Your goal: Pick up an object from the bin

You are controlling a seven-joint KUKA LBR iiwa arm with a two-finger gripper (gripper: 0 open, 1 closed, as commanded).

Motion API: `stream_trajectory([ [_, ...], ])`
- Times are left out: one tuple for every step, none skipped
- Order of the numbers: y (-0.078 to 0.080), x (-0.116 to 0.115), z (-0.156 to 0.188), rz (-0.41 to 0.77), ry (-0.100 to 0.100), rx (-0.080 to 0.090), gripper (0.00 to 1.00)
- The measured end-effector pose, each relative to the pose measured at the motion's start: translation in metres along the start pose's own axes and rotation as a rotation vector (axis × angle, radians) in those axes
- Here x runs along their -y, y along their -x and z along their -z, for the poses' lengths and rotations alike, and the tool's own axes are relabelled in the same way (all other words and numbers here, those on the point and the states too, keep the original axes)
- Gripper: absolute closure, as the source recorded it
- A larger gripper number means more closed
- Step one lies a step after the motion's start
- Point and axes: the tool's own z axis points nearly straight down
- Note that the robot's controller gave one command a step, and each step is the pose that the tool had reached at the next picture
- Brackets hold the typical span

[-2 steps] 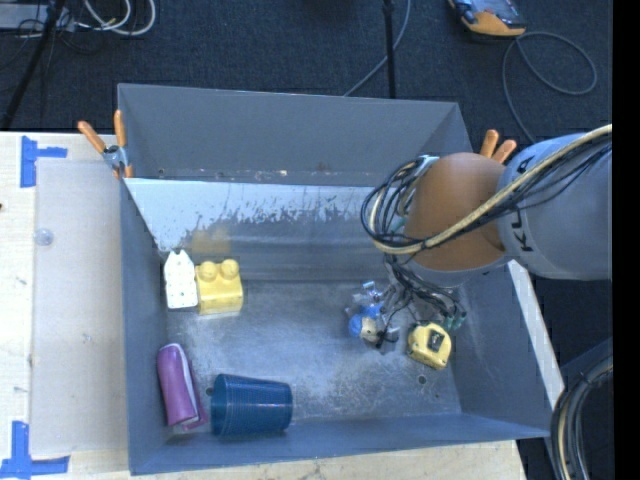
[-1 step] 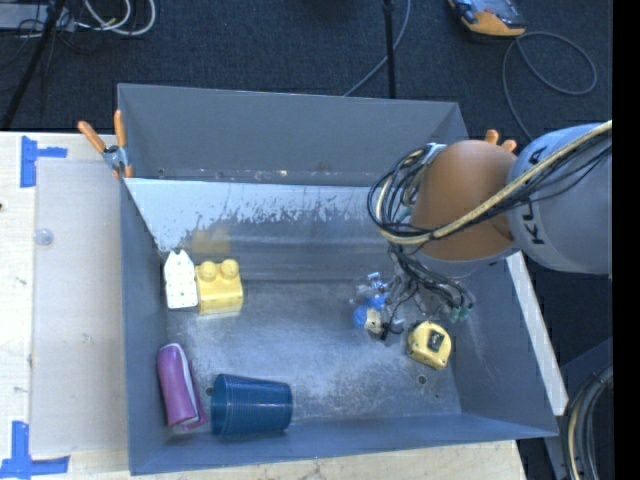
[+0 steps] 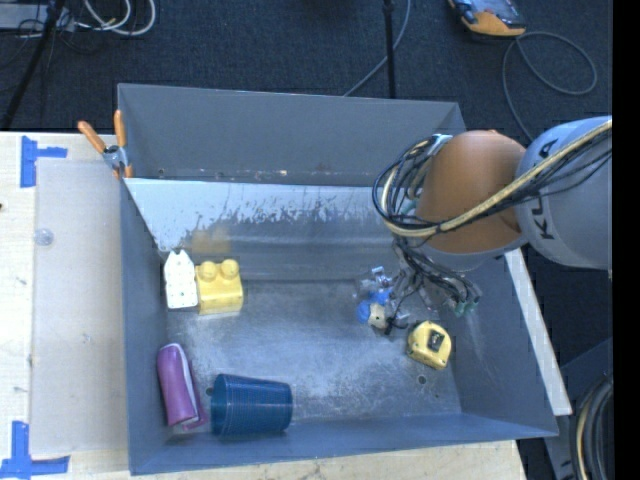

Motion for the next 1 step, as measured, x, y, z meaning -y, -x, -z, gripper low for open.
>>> stream_trajectory([
  [0.0007, 0.0000, 0.0142, 0.000, -0.001, 0.003, 1.00],
])
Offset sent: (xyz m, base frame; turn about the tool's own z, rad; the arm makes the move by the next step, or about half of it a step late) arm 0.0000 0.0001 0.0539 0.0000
